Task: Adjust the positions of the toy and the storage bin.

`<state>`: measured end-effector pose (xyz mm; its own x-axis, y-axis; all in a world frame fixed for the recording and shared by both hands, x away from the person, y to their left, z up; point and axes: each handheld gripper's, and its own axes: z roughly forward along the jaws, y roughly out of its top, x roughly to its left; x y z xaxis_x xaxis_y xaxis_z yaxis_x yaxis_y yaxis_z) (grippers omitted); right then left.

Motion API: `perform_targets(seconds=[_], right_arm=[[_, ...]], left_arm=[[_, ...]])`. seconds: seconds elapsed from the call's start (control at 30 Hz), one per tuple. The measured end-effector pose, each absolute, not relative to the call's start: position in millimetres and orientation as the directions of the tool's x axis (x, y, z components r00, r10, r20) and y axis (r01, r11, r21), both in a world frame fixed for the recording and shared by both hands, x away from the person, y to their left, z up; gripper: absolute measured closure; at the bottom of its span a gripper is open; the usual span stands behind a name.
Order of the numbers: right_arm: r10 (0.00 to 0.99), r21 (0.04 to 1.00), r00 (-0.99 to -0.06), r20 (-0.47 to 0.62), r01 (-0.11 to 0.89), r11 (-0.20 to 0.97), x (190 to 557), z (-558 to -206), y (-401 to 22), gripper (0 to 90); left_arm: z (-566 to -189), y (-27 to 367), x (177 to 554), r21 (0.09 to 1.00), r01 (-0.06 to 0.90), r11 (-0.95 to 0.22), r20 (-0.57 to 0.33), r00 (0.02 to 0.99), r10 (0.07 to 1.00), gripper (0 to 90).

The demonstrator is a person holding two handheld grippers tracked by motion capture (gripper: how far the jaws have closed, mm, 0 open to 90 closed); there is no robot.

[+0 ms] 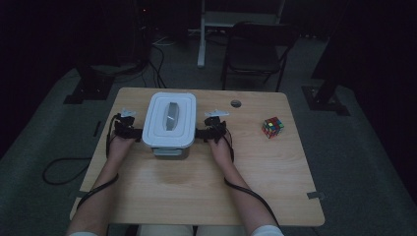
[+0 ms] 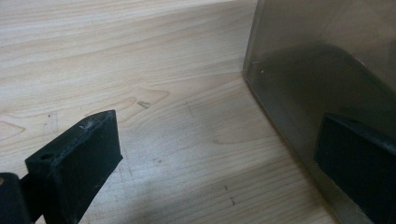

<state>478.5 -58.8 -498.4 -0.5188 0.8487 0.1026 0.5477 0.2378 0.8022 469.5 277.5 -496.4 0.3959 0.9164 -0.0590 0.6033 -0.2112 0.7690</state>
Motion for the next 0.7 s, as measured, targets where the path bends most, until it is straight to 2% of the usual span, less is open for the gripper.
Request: perform_targets(seconds=[0.7], right_arm=[[0.834,0.803,-0.540,0.114,0.545,0.243,466.0,-496.7,-85.5,14.4]], left_arm=[[-491.1,246.8,464.6,0.748,0.602,-0.279,-0.015,0.436,0.900,1.5]])
